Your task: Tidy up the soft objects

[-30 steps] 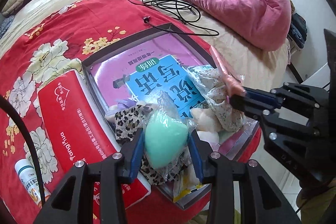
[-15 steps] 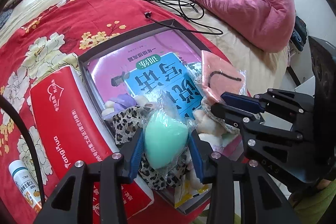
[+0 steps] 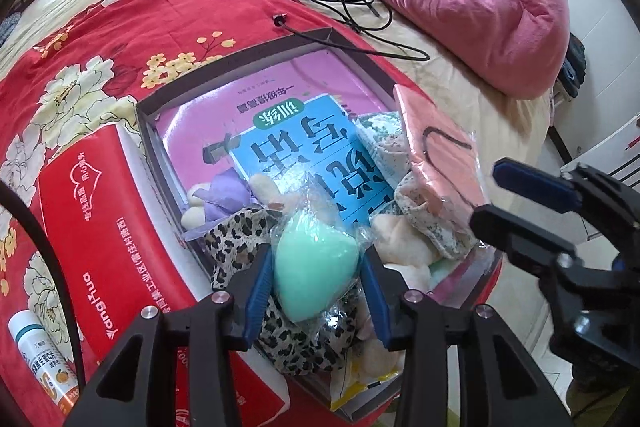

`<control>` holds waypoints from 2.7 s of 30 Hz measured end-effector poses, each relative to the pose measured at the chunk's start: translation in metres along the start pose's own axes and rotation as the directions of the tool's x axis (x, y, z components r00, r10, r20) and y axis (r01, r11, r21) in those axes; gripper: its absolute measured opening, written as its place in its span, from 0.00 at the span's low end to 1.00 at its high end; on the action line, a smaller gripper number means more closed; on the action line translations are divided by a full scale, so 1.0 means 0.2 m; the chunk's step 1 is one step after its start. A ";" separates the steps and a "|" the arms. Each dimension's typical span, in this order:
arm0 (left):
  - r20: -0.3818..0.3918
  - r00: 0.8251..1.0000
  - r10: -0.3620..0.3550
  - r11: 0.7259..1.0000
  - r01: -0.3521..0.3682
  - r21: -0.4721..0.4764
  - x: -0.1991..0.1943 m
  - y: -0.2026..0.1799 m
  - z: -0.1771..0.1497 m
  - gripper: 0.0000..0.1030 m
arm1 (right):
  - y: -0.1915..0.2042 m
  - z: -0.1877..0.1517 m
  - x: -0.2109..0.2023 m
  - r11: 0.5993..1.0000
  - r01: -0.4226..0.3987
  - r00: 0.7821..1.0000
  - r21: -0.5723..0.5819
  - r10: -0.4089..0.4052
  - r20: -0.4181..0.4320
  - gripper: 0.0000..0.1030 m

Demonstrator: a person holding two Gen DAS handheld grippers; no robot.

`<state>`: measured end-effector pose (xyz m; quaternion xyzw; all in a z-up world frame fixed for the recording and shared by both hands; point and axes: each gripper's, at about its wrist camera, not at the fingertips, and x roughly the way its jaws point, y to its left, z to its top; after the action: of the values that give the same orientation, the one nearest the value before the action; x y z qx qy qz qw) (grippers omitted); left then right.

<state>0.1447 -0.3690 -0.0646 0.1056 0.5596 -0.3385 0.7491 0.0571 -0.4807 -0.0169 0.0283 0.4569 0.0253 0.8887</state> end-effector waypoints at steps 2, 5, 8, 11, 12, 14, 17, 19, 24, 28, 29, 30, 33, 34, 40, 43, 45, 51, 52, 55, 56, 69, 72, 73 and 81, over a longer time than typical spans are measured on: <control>-0.001 1.000 -0.002 1.000 0.002 -0.002 0.00 0.00 0.00 0.42 | -0.01 0.00 -0.01 1.000 0.001 1.000 0.004 -0.001 0.001 0.39; 0.002 1.000 -0.009 1.000 0.009 0.000 -0.02 0.00 0.00 0.43 | -0.02 0.00 -0.03 1.000 0.007 1.000 0.012 -0.007 0.002 0.39; 0.005 1.000 -0.008 1.000 0.008 0.002 -0.03 -0.01 -0.01 0.45 | -0.01 0.00 -0.05 1.000 0.005 1.000 0.014 -0.005 0.011 0.42; 0.004 1.000 -0.008 1.000 0.008 -0.005 -0.05 -0.01 -0.01 0.48 | 0.00 0.00 -0.06 1.000 0.010 1.000 0.011 -0.010 0.015 0.46; 0.007 1.000 -0.008 1.000 0.008 -0.006 -0.05 -0.01 -0.02 0.48 | 0.00 0.00 -0.07 1.000 0.010 1.000 0.012 -0.010 0.016 0.46; 0.011 1.000 -0.002 1.000 0.002 -0.005 -0.06 -0.01 -0.02 0.49 | 0.01 0.00 -0.08 1.000 0.013 1.000 0.016 -0.013 0.023 0.47; 0.013 1.000 0.004 1.000 -0.004 0.000 -0.08 -0.02 -0.03 0.49 | 0.01 0.00 -0.10 0.999 0.021 0.999 0.026 -0.022 0.027 0.52; 0.012 1.000 0.005 1.000 -0.005 0.001 -0.09 -0.02 -0.03 0.50 | 0.00 0.00 -0.12 0.999 0.025 0.999 0.034 -0.026 0.032 0.53; 0.037 0.999 0.013 1.000 -0.013 0.003 -0.14 -0.02 -0.05 0.55 | 0.00 0.00 -0.16 0.997 0.051 0.998 0.050 -0.054 0.045 0.59; 0.043 0.999 0.016 1.000 -0.016 0.006 -0.17 -0.02 -0.06 0.61 | 0.02 -0.02 -0.19 0.996 0.063 0.996 0.060 -0.067 0.053 0.60; 0.043 0.999 0.018 1.000 -0.018 0.006 -0.18 -0.02 -0.06 0.61 | 0.02 -0.02 -0.20 0.996 0.070 0.996 0.060 -0.073 0.053 0.60; 0.043 0.999 0.018 1.000 -0.018 0.007 -0.18 -0.02 -0.07 0.61 | 0.02 -0.02 -0.21 0.995 0.075 0.996 0.061 -0.078 0.053 0.60; 0.041 0.999 0.018 1.000 -0.018 0.005 -0.19 -0.02 -0.07 0.63 | 0.03 -0.03 -0.23 0.994 0.086 0.994 0.065 -0.090 0.057 0.61; 0.041 0.999 0.014 1.000 -0.015 0.005 -0.20 -0.02 -0.08 0.66 | 0.03 -0.04 -0.23 0.993 0.091 0.994 0.068 -0.095 0.056 0.62; 0.052 0.998 0.020 1.000 -0.021 0.005 -0.23 -0.01 -0.10 0.70 | 0.03 -0.04 -0.26 0.991 0.114 0.991 0.076 -0.118 0.057 0.66; 0.067 0.997 0.028 1.000 -0.029 0.007 -0.27 0.00 -0.11 0.70 | 0.04 -0.04 -0.27 0.988 0.132 0.989 0.078 -0.137 0.059 0.68; 0.083 0.996 0.034 0.999 -0.035 0.005 -0.30 -0.01 -0.11 0.73 | 0.05 -0.04 -0.28 0.986 0.144 0.987 0.082 -0.149 0.067 0.70; 0.126 0.991 0.041 0.999 -0.037 -0.028 -0.41 0.01 -0.14 0.82 | 0.08 -0.04 -0.31 0.982 0.163 0.982 0.099 -0.171 0.076 0.73; 0.137 0.990 0.046 0.999 -0.042 -0.033 -0.44 0.01 -0.15 0.83 | 0.09 -0.05 -0.31 0.981 0.166 0.982 0.102 -0.175 0.078 0.73; 0.158 0.985 0.065 0.997 -0.060 -0.038 -0.50 0.02 -0.18 0.83 | 0.12 -0.06 -0.33 0.975 0.189 0.976 0.114 -0.199 0.092 0.74; 0.163 0.984 0.075 0.997 -0.070 -0.041 -0.51 0.02 -0.19 0.83 | 0.13 -0.06 -0.34 0.973 0.195 0.973 0.124 -0.208 0.097 0.74; 0.203 0.971 0.129 0.991 -0.117 -0.070 -0.68 0.09 -0.39 0.84 | 0.25 -0.13 -0.48 0.950 0.215 0.960 0.228 -0.249 0.130 0.75; 0.208 0.969 0.136 0.989 -0.122 -0.082 -0.71 0.11 -0.44 0.84 | 0.29 -0.15 -0.51 0.944 0.223 0.956 0.243 -0.261 0.136 0.75; 0.208 0.968 0.139 0.989 -0.124 -0.082 -0.71 0.11 -0.45 0.84 | 0.30 -0.16 -0.52 0.941 0.222 0.955 0.254 -0.263 0.136 0.75; 0.217 0.962 0.165 0.985 -0.149 -0.089 -0.76 0.13 -0.58 0.84 | 0.34 -0.26 -0.55 0.907 0.263 0.943 0.328 -0.313 0.110 0.76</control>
<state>0.0505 -0.2285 0.0281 0.0841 0.4736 -0.2673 0.8350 -0.0513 -0.4198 0.0473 0.1010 0.3816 -0.1808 0.9008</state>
